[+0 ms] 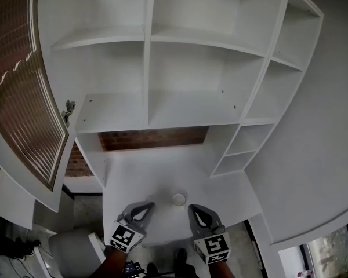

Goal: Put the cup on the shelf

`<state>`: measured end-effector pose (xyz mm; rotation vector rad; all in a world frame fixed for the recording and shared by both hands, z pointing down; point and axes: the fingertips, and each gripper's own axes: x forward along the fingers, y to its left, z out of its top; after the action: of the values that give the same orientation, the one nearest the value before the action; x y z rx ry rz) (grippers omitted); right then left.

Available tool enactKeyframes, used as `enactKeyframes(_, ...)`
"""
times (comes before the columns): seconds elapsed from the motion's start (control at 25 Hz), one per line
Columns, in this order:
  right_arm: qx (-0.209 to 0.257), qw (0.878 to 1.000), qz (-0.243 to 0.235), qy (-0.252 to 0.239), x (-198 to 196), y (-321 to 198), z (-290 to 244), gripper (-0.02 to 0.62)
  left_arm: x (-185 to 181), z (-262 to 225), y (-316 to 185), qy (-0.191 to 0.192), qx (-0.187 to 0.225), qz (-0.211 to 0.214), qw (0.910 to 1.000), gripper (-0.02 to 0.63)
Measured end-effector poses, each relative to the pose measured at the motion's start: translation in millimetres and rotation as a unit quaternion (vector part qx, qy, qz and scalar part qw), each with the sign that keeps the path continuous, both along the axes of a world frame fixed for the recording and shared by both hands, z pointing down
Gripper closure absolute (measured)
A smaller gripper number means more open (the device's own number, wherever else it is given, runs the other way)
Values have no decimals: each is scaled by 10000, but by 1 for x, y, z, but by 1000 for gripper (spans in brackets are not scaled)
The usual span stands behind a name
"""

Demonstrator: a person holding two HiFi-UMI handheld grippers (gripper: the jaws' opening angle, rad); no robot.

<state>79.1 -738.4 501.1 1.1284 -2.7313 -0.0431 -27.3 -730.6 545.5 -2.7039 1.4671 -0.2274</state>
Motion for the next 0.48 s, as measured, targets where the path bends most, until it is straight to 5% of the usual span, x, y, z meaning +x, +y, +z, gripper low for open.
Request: enactKeyframes(0.48,-543,9974,-399,258,-14,-57,71,584,-20,54,-40,28,-357,-733,9967,603)
